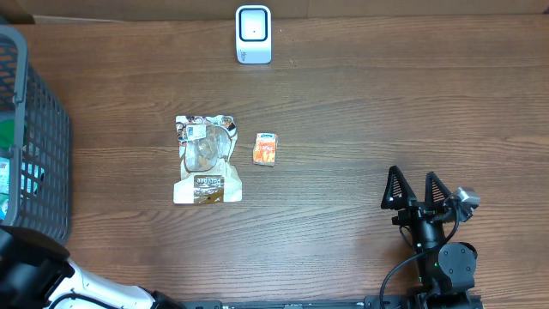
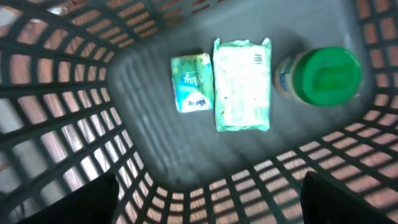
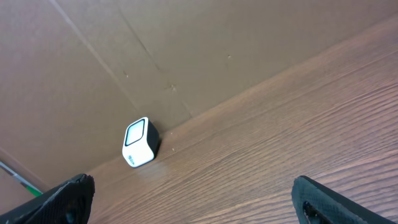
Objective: Scan the item barcode
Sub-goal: 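Move the left gripper into the basket and grasp the green wipes pack, then carry the green wipes pack out and set it beside the Kleenex, then reach the left gripper into the basket and grasp the large green wipes packet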
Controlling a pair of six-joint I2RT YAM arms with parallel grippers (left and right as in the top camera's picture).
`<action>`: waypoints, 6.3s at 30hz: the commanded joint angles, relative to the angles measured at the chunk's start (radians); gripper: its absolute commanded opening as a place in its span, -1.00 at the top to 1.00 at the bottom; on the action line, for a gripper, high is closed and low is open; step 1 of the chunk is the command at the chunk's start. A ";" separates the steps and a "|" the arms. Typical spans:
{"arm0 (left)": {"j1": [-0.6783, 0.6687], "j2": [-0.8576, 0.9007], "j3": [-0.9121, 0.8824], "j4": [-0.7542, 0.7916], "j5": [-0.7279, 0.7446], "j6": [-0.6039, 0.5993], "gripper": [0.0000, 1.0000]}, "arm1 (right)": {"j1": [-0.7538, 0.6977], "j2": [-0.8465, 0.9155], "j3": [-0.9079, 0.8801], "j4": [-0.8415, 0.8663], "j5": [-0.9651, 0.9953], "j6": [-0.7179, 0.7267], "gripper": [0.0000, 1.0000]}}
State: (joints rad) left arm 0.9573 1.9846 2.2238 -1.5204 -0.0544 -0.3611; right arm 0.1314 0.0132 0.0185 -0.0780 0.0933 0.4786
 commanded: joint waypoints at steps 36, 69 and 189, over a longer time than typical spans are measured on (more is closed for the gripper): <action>0.011 0.055 -0.770 0.802 -0.122 0.077 -0.01 | -0.002 -0.003 -0.010 0.005 0.002 -0.004 -1.00; -0.447 -0.595 -0.239 0.235 0.156 -0.035 0.92 | -0.002 -0.003 -0.010 0.005 0.002 -0.004 -1.00; -0.161 0.162 -0.462 0.510 -0.057 0.208 -0.40 | -0.002 -0.003 -0.010 0.005 0.002 -0.004 -1.00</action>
State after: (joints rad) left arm 0.7940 2.0750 1.7721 -1.0203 -0.0635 -0.1806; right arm 0.1314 0.0132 0.0185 -0.0780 0.0933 0.4782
